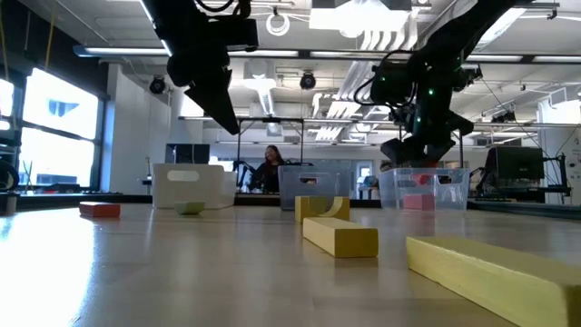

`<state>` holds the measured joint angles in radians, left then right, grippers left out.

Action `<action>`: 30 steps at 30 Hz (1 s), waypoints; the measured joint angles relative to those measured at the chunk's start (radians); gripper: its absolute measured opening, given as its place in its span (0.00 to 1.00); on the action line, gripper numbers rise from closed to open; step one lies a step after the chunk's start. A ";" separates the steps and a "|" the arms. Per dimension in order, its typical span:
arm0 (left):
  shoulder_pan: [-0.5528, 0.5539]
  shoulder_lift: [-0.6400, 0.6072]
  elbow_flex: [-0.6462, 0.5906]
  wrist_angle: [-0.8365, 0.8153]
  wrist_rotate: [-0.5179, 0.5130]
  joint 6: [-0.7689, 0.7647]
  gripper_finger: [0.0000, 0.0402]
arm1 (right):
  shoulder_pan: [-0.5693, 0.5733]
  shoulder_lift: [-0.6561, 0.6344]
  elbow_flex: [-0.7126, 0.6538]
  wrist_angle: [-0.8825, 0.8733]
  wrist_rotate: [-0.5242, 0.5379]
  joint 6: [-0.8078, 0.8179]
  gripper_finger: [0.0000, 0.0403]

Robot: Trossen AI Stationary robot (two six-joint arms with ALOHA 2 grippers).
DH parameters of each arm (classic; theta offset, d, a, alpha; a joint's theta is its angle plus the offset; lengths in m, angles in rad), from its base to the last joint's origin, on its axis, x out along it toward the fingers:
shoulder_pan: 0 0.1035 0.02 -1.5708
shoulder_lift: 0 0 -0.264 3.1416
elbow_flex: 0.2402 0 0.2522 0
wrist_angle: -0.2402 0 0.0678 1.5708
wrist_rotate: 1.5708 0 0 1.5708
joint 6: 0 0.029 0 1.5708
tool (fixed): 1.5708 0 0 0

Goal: Sort & place blocks by color
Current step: Put the orange block into the transparent bin

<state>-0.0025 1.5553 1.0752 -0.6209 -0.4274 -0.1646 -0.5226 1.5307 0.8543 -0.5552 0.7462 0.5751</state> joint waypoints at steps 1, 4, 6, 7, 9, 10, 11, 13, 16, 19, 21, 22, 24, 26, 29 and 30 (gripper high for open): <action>0.000 0.000 0.000 0.000 0.000 0.000 0.51 | -0.003 0.000 0.000 0.000 -0.005 0.000 0.37; 0.000 0.000 0.000 0.000 0.000 0.000 0.51 | -0.009 0.000 0.000 0.000 -0.022 0.000 0.41; 0.000 0.000 0.000 0.000 0.001 0.000 0.52 | -0.009 0.000 0.000 0.000 -0.023 0.000 0.42; 0.000 0.000 0.000 0.000 0.003 0.000 0.52 | -0.009 0.000 0.000 0.000 -0.022 0.000 0.43; 0.000 0.000 0.000 -0.001 0.005 0.000 0.52 | -0.007 0.000 0.000 0.000 -0.023 0.000 0.43; 0.000 0.000 0.000 -0.003 0.005 0.000 0.52 | -0.007 0.000 0.000 0.000 -0.024 0.000 0.43; 0.000 0.000 0.000 -0.006 0.005 0.000 0.52 | -0.007 0.000 0.000 0.000 -0.024 -0.005 0.43; 0.000 0.000 0.000 -0.012 0.005 0.000 0.52 | -0.004 0.000 0.000 -0.001 -0.026 -0.014 0.43; 0.000 0.000 0.000 -0.014 0.006 0.000 0.52 | 0.012 0.000 0.000 -0.001 -0.032 -0.016 0.44; 0.000 0.000 0.000 -0.014 0.006 0.000 0.52 | 0.040 0.000 0.000 -0.001 -0.033 -0.018 0.44; 0.000 0.000 0.000 -0.014 0.006 0.000 0.52 | 0.059 -0.007 0.000 -0.003 -0.033 -0.018 0.44; 0.000 0.000 0.000 -0.014 0.006 0.000 0.52 | 0.069 -0.015 0.000 -0.003 -0.033 -0.016 0.44; 0.000 0.000 0.000 -0.013 0.006 0.000 0.52 | 0.088 -0.036 0.000 -0.004 -0.029 -0.016 0.44; 0.000 0.000 0.000 -0.013 0.006 0.000 0.52 | 0.110 -0.067 0.000 -0.004 -0.029 -0.016 0.44; 0.000 0.000 0.000 -0.013 0.006 0.000 0.52 | 0.145 -0.121 0.001 -0.004 -0.056 -0.015 0.44; 0.000 0.000 0.000 -0.012 0.006 0.000 0.52 | 0.158 -0.139 0.001 -0.004 -0.071 -0.015 0.44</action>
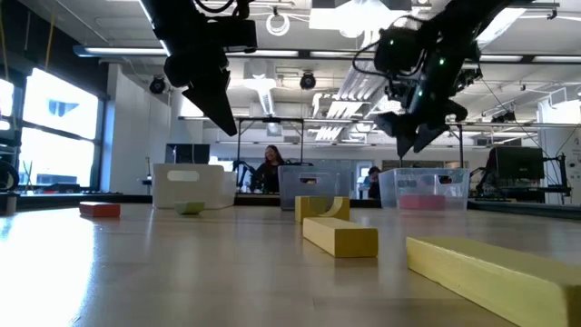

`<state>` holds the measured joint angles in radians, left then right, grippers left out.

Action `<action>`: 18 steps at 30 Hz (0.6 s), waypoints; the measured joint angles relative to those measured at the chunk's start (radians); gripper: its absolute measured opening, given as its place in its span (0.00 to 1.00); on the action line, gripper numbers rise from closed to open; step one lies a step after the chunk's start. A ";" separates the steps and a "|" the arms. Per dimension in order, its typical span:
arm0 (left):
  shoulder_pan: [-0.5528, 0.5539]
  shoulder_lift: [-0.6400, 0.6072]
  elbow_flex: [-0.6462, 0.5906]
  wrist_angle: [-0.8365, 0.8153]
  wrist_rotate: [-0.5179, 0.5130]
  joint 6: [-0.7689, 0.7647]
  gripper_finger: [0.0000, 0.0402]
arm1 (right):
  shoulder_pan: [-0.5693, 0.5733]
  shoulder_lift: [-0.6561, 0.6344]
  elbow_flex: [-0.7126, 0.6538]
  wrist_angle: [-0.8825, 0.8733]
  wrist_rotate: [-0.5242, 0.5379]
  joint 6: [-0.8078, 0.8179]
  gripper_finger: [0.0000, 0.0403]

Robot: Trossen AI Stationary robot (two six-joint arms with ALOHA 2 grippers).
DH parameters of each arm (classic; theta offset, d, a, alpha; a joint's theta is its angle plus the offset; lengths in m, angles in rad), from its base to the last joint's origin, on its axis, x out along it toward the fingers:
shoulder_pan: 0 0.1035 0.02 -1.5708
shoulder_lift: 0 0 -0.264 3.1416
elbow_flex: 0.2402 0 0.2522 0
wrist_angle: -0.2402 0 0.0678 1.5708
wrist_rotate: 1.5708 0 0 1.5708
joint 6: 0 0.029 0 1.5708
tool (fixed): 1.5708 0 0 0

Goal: Sort & place blocks by color
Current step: Put the orange block into the transparent bin

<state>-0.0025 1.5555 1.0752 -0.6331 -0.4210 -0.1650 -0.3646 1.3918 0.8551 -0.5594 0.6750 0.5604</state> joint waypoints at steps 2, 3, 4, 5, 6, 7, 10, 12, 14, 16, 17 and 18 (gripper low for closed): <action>0.000 0.000 0.000 0.000 0.000 0.000 0.52 | 0.029 -0.035 0.000 0.001 -0.016 0.020 0.44; 0.000 0.000 0.000 0.000 0.000 0.000 0.52 | 0.044 -0.051 0.000 0.001 -0.024 0.029 0.44; 0.000 0.000 0.000 0.001 0.000 0.000 0.52 | 0.059 -0.067 0.000 0.001 -0.035 0.037 0.44; 0.000 0.000 0.000 0.001 0.000 0.000 0.52 | 0.075 -0.082 0.000 0.003 -0.045 0.042 0.44; 0.000 0.000 0.000 0.001 0.000 0.000 0.52 | 0.092 -0.096 0.000 0.005 -0.055 0.044 0.44; 0.000 0.000 0.000 0.001 0.000 0.000 0.52 | 0.109 -0.107 0.000 0.009 -0.066 0.045 0.44; 0.000 0.000 0.000 0.001 0.000 0.000 0.52 | 0.159 -0.130 0.000 0.034 -0.088 0.043 0.44; 0.000 0.000 0.000 0.001 0.000 -0.007 0.52 | 0.191 -0.133 0.001 0.056 -0.096 0.042 0.44; 0.000 0.000 0.000 0.001 0.000 -0.007 0.52 | 0.217 -0.133 0.001 0.079 -0.114 0.042 0.44; 0.000 0.000 0.000 0.001 0.000 -0.008 0.52 | 0.239 -0.133 0.001 0.102 -0.138 0.042 0.44; 0.000 0.000 0.000 0.001 0.000 -0.008 0.52 | 0.248 -0.133 0.001 0.111 -0.150 0.045 0.44; 0.000 0.000 0.000 0.001 0.000 -0.008 0.52 | 0.258 -0.133 0.001 0.123 -0.160 0.047 0.44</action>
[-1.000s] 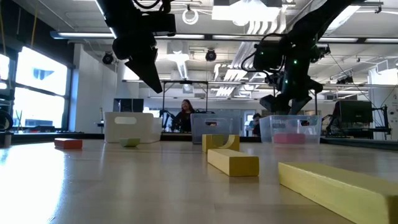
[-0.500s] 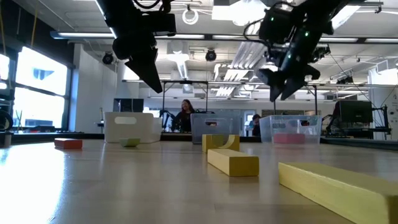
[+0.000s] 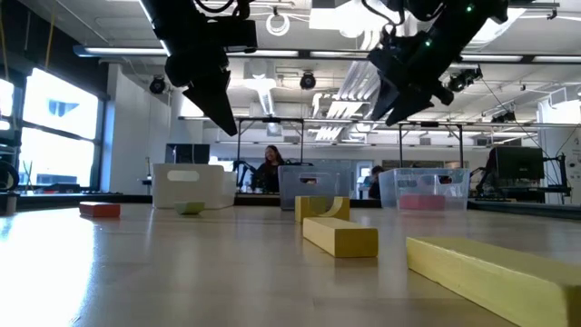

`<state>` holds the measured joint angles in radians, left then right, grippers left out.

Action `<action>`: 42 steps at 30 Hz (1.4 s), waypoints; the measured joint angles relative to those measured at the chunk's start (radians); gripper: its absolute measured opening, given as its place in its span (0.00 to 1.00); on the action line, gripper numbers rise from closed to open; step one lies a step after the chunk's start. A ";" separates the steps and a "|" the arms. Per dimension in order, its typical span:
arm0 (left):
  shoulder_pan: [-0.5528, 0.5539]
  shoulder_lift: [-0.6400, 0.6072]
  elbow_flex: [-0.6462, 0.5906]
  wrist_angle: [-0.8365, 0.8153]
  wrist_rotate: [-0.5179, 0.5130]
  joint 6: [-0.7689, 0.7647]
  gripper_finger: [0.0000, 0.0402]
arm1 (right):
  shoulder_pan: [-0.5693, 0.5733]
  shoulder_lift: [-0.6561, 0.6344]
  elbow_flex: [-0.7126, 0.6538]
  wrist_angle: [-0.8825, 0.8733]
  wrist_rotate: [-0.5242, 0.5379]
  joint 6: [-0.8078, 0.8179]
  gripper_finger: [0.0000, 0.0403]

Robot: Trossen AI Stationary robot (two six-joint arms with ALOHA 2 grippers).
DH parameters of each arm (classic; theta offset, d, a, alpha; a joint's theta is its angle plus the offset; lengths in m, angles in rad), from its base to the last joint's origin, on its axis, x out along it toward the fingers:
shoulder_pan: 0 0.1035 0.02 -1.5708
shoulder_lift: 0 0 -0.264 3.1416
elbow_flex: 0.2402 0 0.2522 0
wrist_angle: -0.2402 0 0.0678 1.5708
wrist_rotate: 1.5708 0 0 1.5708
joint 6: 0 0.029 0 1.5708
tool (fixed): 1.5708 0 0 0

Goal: Sort & place blocks by color
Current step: Put the orange block into the transparent bin

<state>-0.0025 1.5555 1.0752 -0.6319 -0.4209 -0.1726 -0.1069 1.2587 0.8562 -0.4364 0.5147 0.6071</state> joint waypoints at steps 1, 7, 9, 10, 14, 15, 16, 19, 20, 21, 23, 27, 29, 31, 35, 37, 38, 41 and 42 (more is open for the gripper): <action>0.000 0.000 0.000 0.000 0.000 0.000 0.52 | 0.008 0.000 0.000 0.015 -0.009 0.004 0.44; 0.000 0.000 0.000 0.000 0.000 0.000 0.52 | 0.033 0.000 0.000 0.076 -0.086 0.018 0.44; 0.000 0.000 0.000 0.000 0.000 0.000 0.52 | 0.033 0.002 0.000 0.092 -0.125 0.011 0.44; 0.000 0.000 0.000 0.000 0.000 0.000 0.52 | 0.033 0.004 0.000 0.100 -0.141 -0.005 0.44; 0.000 0.000 0.000 0.000 0.000 0.000 0.52 | 0.036 0.006 0.000 0.122 -0.174 -0.071 0.44; 0.000 0.000 0.000 0.000 0.000 0.000 0.52 | 0.036 0.006 0.000 0.126 -0.175 -0.085 0.44; 0.000 0.000 0.000 0.000 0.000 0.000 0.52 | 0.036 0.006 0.000 0.132 -0.183 -0.097 0.44; 0.000 0.000 0.000 0.000 0.000 0.000 0.52 | 0.037 0.006 0.000 0.164 -0.228 -0.145 0.44; 0.000 0.000 0.000 0.000 0.000 0.000 0.52 | 0.038 0.006 0.000 0.173 -0.238 -0.160 0.45; 0.000 0.000 0.000 0.000 0.000 0.000 0.52 | 0.042 0.006 0.000 0.181 -0.240 -0.167 0.45; 0.000 0.000 0.000 0.000 0.000 0.000 0.52 | 0.053 0.006 0.000 0.197 -0.233 -0.173 0.47; 0.000 0.000 0.000 0.000 0.000 0.000 0.52 | 0.075 0.006 0.000 0.221 -0.236 -0.201 0.52; 0.000 0.000 0.000 0.000 0.000 0.000 0.52 | 0.090 0.006 0.000 0.234 -0.237 -0.226 0.55; 0.000 0.000 0.000 0.000 0.000 -0.002 0.52 | 0.106 0.006 0.000 0.238 -0.238 -0.265 0.56; 0.000 0.000 0.000 0.000 0.000 -0.008 0.52 | 0.132 0.006 0.000 0.239 -0.259 -0.364 0.57; 0.000 0.000 0.000 0.000 0.000 -0.008 0.52 | 0.138 0.006 0.000 0.240 -0.303 -0.411 0.57; 0.000 0.000 0.000 0.000 0.000 -0.008 0.52 | 0.141 0.006 0.000 0.240 -0.329 -0.436 0.56; 0.000 0.000 0.000 0.000 0.000 -0.008 0.52 | 0.146 0.006 -0.001 0.246 -0.371 -0.496 0.56; 0.000 0.000 0.000 0.000 0.000 -0.008 0.52 | 0.148 0.006 -0.001 0.248 -0.378 -0.515 0.56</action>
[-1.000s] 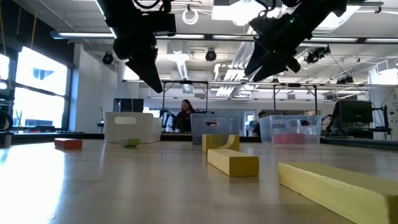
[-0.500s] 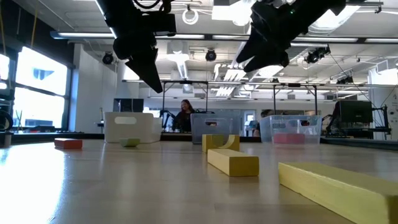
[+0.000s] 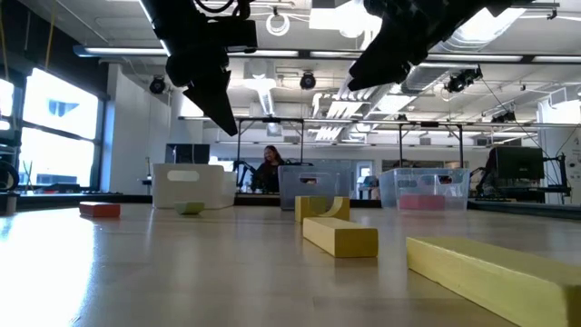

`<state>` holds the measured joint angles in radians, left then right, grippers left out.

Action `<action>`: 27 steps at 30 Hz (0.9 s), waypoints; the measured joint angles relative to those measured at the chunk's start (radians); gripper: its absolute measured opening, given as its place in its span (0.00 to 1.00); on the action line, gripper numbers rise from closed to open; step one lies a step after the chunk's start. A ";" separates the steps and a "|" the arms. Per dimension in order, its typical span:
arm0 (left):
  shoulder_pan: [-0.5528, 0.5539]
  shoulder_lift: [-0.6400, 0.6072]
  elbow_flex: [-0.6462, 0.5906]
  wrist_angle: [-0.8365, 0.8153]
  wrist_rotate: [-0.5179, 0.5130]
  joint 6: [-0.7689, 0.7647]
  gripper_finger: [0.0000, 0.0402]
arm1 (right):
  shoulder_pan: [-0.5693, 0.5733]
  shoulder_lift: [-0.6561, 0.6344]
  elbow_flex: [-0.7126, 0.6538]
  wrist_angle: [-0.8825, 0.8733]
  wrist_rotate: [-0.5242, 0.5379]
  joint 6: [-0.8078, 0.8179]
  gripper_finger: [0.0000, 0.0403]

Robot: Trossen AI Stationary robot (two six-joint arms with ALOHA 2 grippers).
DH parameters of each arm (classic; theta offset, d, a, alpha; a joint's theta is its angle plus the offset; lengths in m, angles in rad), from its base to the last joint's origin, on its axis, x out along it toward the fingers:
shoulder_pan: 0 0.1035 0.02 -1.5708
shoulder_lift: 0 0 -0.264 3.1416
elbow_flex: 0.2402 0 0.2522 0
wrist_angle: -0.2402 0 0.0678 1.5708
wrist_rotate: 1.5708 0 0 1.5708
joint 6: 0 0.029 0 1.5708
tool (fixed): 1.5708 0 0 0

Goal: Sort & place blocks by color
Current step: Put the orange block into the transparent bin

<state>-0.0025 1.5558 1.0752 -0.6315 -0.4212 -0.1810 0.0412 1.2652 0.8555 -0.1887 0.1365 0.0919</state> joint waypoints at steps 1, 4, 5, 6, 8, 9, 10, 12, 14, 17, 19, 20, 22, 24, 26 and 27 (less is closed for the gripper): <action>0.000 0.000 0.000 0.000 0.000 -0.001 0.52 | 0.002 0.000 0.000 0.000 -0.006 -0.021 0.56; 0.000 0.000 0.000 0.000 0.000 -0.003 0.52 | 0.006 0.005 0.000 0.004 -0.022 -0.061 0.56; 0.000 0.000 0.000 0.000 0.000 -0.003 0.52 | 0.006 0.011 0.000 0.008 -0.036 -0.069 0.56; 0.000 0.000 0.000 0.000 0.000 -0.003 0.52 | 0.006 0.018 0.000 0.009 -0.048 -0.075 0.56; 0.000 0.000 0.000 0.001 0.000 -0.003 0.52 | 0.006 0.042 0.000 0.030 -0.067 -0.091 0.56; 0.000 0.000 0.000 0.001 0.000 -0.003 0.52 | 0.006 0.057 0.000 0.040 -0.068 -0.100 0.56; 0.000 0.000 0.000 0.001 0.000 -0.003 0.52 | 0.006 0.072 0.000 0.048 -0.068 -0.111 0.56; 0.000 0.000 0.000 0.001 0.000 -0.003 0.52 | 0.006 0.100 -0.001 0.064 -0.069 -0.127 0.56; 0.000 0.000 0.000 0.001 0.000 -0.001 0.52 | 0.006 0.127 -0.001 0.076 -0.075 -0.144 0.56; 0.000 0.000 0.000 0.001 0.000 -0.001 0.52 | 0.006 0.168 -0.001 0.088 -0.111 -0.153 0.56; 0.000 0.000 0.000 0.001 0.000 0.000 0.52 | 0.005 0.192 -0.001 0.092 -0.121 -0.153 0.56; 0.000 0.000 0.000 0.001 0.000 0.000 0.52 | 0.005 0.204 -0.001 0.090 -0.122 -0.153 0.56; 0.000 0.000 0.000 0.003 0.000 0.000 0.52 | 0.005 0.226 -0.001 0.090 -0.123 -0.153 0.56; 0.000 0.000 0.000 0.003 0.000 0.000 0.52 | 0.005 0.245 -0.001 0.093 -0.122 -0.153 0.56; 0.000 0.000 0.000 0.003 0.000 0.000 0.52 | 0.005 0.266 -0.001 0.092 -0.122 -0.153 0.56; 0.000 0.000 0.000 0.002 0.000 0.000 0.52 | 0.005 0.277 -0.001 0.094 -0.122 -0.153 0.56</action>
<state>-0.0025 1.5558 1.0752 -0.6292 -0.4213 -0.1810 0.0460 1.5420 0.8547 -0.0948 0.0143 -0.0612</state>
